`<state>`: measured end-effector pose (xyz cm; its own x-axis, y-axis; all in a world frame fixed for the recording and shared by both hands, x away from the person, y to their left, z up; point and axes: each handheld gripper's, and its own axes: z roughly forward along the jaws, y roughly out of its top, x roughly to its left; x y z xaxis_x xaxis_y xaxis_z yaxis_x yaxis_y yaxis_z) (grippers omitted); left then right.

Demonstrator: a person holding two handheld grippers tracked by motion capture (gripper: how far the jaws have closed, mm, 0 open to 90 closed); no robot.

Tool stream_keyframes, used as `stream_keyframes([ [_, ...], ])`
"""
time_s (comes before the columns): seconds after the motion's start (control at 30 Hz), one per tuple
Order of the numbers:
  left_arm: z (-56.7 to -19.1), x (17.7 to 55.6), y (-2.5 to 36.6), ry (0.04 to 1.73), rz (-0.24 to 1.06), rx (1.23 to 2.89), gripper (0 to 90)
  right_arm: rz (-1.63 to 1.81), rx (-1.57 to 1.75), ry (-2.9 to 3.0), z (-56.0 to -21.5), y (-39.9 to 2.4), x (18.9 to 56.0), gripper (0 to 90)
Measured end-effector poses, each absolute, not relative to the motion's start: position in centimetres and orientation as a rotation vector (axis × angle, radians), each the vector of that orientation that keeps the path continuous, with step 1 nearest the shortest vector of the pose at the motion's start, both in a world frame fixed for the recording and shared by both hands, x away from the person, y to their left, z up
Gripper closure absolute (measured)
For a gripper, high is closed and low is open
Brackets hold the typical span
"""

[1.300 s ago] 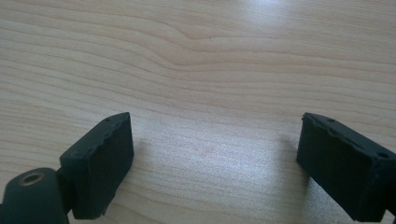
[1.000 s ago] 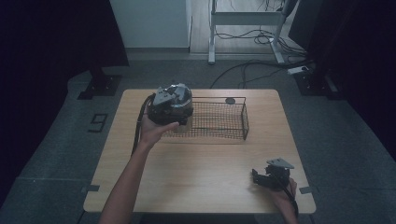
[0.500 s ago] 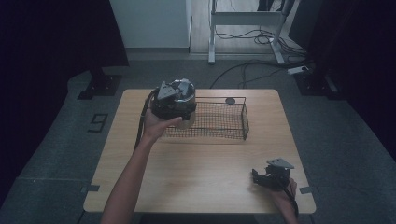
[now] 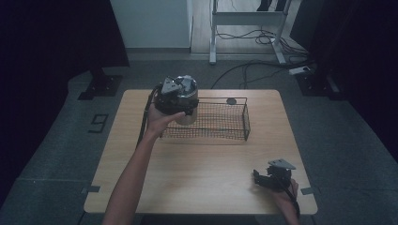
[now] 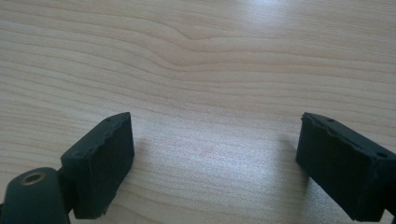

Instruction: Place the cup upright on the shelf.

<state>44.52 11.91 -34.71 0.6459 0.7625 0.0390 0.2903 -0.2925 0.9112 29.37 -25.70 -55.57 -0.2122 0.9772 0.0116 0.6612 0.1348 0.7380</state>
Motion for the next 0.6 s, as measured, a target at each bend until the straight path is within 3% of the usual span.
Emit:
stream_keyframes([
  [0.6,-35.9,46.7,12.6,0.868,0.593,1.866,3.7,0.862,1.572,1.936,-55.6,-25.7,29.4,10.9],
])
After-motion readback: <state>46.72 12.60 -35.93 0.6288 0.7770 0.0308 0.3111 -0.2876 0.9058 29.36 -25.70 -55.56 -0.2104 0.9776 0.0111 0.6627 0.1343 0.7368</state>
